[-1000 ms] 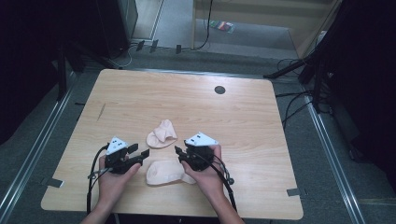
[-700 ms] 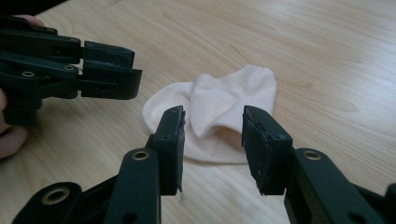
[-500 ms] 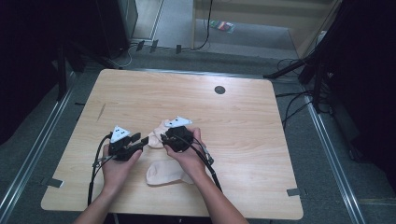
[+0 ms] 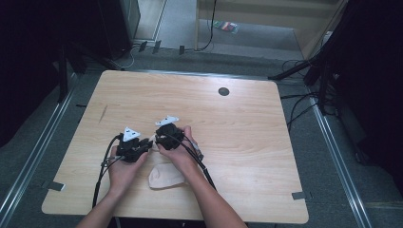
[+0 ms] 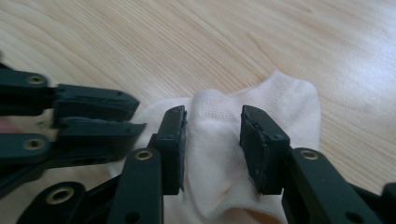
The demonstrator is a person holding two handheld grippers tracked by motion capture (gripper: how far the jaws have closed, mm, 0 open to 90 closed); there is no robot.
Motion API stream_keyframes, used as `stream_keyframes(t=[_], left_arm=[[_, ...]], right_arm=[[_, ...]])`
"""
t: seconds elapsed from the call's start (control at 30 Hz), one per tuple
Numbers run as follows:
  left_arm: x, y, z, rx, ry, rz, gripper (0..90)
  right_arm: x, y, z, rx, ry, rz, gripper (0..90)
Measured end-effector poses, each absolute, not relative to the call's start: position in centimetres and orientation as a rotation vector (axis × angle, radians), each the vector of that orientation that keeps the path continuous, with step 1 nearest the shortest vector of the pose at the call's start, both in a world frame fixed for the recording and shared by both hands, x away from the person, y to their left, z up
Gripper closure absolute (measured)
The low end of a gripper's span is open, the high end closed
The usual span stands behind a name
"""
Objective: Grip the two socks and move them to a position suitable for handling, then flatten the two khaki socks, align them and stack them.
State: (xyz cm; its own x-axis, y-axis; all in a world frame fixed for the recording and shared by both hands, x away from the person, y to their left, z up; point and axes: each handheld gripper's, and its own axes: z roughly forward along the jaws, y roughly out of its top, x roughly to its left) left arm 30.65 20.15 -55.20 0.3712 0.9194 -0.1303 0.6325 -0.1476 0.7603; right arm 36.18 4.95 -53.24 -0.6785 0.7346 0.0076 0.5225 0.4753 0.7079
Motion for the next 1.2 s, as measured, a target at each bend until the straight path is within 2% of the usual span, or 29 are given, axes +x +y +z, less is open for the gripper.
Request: stream_keyframes(t=[0.17,0.27,0.5,0.63,0.83,1.2], left_arm=[[30.6,20.0,-55.2,1.893,1.323,0.465,88.6],[30.7,20.0,-55.2,1.888,1.322,0.461,90.0],[30.6,20.2,-55.2,1.883,1.322,0.453,90.0],[30.7,20.5,-55.3,1.872,1.322,0.419,90.0],[30.7,20.4,-55.2,1.886,1.316,0.434,90.0],[30.7,20.3,-55.2,1.893,1.314,0.450,90.0]], right_arm=[[36.1,5.1,-53.5,1.047,2.414,0.972,82.6],[36.0,4.9,-53.0,1.054,2.395,0.981,88.2],[35.9,3.3,-51.7,1.147,2.331,1.081,89.3],[35.9,1.5,-50.6,1.218,2.272,1.149,89.5],[36.4,-1.6,-49.7,1.346,2.188,1.210,89.6],[36.5,-7.2,-51.3,1.525,2.098,1.197,89.5]])
